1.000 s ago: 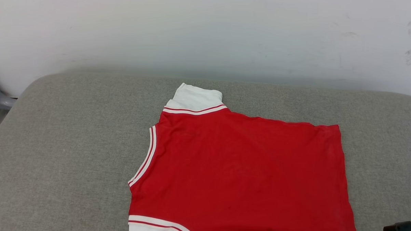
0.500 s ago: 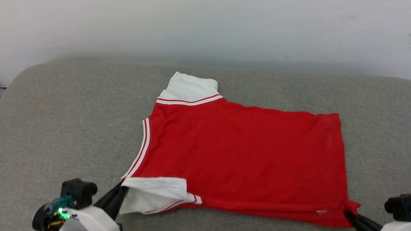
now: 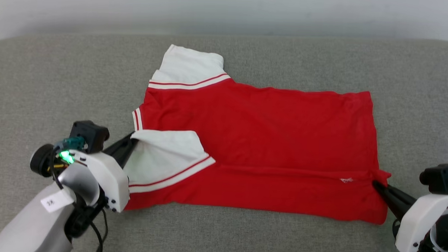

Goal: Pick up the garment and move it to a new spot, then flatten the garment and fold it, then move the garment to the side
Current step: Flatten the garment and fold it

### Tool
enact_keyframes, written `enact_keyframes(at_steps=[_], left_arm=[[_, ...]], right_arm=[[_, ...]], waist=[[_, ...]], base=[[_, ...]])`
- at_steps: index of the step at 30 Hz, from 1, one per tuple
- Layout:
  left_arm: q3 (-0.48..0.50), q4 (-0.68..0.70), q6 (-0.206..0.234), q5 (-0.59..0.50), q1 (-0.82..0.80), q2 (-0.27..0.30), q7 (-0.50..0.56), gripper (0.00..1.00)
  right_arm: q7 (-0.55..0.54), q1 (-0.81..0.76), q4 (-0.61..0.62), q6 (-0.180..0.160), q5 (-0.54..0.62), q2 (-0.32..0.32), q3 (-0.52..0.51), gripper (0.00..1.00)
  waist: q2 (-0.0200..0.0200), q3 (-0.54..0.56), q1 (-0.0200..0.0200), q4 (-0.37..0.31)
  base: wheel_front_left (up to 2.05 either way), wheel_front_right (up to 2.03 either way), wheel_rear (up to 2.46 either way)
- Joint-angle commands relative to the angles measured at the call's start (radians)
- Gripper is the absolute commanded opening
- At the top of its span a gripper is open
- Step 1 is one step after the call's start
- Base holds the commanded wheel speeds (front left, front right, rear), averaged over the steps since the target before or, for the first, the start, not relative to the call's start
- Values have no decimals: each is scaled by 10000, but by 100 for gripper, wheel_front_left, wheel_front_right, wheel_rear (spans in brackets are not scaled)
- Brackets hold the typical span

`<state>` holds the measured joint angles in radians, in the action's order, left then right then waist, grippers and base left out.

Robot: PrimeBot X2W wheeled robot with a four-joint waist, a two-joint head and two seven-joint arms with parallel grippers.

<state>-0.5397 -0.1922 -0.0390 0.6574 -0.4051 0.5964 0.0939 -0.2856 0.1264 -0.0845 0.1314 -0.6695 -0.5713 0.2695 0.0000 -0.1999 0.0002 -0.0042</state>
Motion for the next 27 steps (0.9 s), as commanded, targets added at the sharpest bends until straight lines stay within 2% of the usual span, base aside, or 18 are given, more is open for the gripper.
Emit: enact_keyframes(at_steps=[1, 14, 19, 22, 23, 24, 25, 26, 27], left_arm=[[-24, -225, -68, -103, -294, -17, 26, 0], [-886, -3401, -789, -266, -2245, -632, 149, 0], [-1174, -4396, -890, 262, -2442, -1074, -21, 0], [-1450, -4779, -897, 384, -2519, -1154, -227, 0], [-1526, -4853, -901, 457, -2536, -1170, -295, 0], [-1583, -4931, -903, 502, -2584, -1162, -350, 6], [-1634, -5007, -905, 551, -2646, -1143, -397, 81], [-1683, -5048, -904, 560, -2740, -1094, -478, 100], [-1729, -5060, -905, 628, -2797, -1067, -543, 100]], right_arm=[[3, 276, -92, -15, -51, 46, 45, 0], [-240, 1614, -1213, -14, 26, 67, 866, 0], [-203, 1694, -1500, -14, -44, 94, 1063, 0], [-43, 1686, -1598, -15, -68, 89, 1015, 0], [2, 1664, -1617, -15, -75, 101, 984, 5], [24, 1622, -1619, -15, -103, 116, 972, 38], [109, 1577, -1589, -15, -100, 122, 934, 89], [209, 1529, -1570, -15, -66, 132, 858, 100], [267, 1459, -1560, -15, -35, 159, 824, 100]], waist=[[0, -302, -2, -63], [0, -1115, -2, -14], [0, -1129, -2, -43], [0, -996, -2, -44], [0, -927, -2, -31], [0, -847, -2, -16], [0, -761, -2, 3], [0, -666, -2, 35], [0, -569, -2, 67]], base=[[0, 0, 0], [0, 0, 0], [0, 0, 0], [0, 0, 0], [0, 0, 0], [0, 0, 0], [0, 0, 0], [0, 0, 0], [0, 0, 0]])
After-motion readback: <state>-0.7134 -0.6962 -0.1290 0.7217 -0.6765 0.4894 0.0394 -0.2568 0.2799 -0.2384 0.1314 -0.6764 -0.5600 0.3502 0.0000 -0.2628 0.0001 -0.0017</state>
